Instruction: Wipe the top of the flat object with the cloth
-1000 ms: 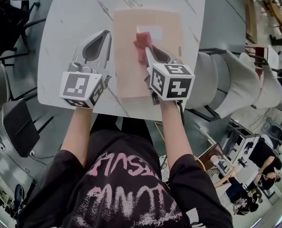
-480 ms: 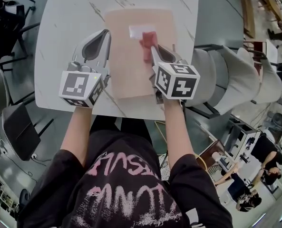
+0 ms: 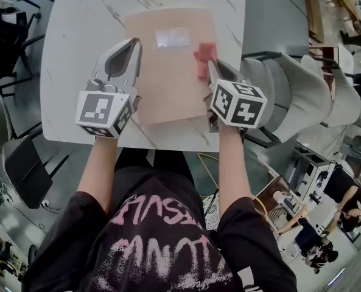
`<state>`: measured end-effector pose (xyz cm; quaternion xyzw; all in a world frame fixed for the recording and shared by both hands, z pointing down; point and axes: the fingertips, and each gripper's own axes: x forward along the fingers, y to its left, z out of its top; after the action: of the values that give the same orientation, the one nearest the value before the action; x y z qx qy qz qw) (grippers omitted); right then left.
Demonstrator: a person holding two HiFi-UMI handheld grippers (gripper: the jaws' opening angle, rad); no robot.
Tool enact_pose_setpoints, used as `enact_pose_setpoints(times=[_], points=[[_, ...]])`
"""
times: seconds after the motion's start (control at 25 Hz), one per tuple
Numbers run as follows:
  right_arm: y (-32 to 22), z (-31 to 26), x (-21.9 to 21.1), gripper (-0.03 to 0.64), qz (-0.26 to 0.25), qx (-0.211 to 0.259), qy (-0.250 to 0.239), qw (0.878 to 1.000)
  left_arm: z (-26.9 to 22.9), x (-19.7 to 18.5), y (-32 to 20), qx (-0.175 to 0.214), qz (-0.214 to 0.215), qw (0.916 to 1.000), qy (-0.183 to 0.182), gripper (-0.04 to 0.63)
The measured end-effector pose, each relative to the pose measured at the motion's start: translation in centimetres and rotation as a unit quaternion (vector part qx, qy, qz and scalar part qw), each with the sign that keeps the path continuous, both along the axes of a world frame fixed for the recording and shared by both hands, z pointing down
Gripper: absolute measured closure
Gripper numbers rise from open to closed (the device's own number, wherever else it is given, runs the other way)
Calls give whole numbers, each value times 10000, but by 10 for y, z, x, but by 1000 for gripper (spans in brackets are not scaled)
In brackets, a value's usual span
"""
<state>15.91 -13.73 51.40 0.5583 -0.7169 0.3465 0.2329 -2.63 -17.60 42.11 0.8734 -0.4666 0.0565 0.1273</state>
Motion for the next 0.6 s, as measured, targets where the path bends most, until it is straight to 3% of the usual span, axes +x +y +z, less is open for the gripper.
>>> enact_pose_setpoints(times=[0.32,0.6], points=[[3,-9,35,561,317,182,233,9991,-1,3,4,-2,-17,10000,-7,595],[0,-32,21,561,299,626,172,9974,-6,-5,8,49,-100,9999,32,595]])
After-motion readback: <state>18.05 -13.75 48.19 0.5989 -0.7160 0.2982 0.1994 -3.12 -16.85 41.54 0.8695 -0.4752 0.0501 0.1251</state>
